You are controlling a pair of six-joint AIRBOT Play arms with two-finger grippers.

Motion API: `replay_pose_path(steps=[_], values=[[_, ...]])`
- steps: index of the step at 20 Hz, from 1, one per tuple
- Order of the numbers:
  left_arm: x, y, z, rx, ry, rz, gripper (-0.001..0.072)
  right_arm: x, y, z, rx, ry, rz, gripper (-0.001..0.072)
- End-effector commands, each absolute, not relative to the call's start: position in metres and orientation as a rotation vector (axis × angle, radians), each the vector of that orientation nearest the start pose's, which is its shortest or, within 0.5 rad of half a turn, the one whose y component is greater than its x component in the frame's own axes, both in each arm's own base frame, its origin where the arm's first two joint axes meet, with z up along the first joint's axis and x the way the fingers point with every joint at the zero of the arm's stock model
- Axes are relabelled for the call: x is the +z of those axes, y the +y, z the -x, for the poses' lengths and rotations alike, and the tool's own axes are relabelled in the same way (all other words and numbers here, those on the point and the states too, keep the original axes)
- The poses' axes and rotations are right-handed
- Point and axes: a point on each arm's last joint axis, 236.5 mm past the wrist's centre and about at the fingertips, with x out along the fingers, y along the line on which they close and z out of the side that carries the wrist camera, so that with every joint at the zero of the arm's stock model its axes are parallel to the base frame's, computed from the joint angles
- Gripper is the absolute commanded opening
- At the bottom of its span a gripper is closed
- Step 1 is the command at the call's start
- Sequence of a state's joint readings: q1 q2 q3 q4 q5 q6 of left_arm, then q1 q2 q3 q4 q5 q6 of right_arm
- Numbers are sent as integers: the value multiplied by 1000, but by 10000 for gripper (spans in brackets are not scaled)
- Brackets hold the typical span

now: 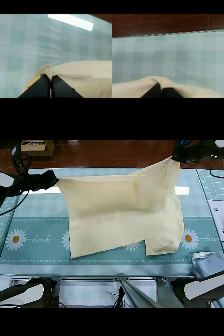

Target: Fold the shirts.

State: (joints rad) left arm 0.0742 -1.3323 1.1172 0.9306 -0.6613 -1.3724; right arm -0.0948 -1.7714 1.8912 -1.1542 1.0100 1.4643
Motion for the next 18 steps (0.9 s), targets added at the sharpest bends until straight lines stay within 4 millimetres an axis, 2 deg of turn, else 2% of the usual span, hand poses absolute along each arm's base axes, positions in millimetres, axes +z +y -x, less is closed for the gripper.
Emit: replay_pose_path(steps=[1, 3, 5, 6, 8, 10, 13, 16, 18], values=[[7, -46, -495, -124, 865, 500, 22, 42, 30, -601, 185, 912, -340, 22], [-16, -49, -490, -125, 928, 511, 22, 14, 32, -594, 187, 992, -359, 22], [-39, -57, -478, -127, 1027, 554, 22, -10, 36, -585, 182, 1072, -395, 22], [-50, -62, -469, -125, 1083, 587, 22, -17, 38, -580, 184, 1100, -399, 22], [-61, -70, -454, -141, 1168, 609, 22, -17, 37, -576, 186, 1117, -397, 22], [-56, -77, -442, -175, 1213, 608, 21, -8, 33, -566, 193, 1139, -392, 22], [-35, -92, -413, -270, 1318, 596, 21, 2, 22, -533, 194, 1250, -362, 22], [-27, -103, -379, -339, 1442, 593, 21, -8, 6, -490, 164, 1428, -298, 22], [-27, -107, -367, -360, 1491, 594, 21, -14, 5, -475, 160, 1499, -268, 22]])
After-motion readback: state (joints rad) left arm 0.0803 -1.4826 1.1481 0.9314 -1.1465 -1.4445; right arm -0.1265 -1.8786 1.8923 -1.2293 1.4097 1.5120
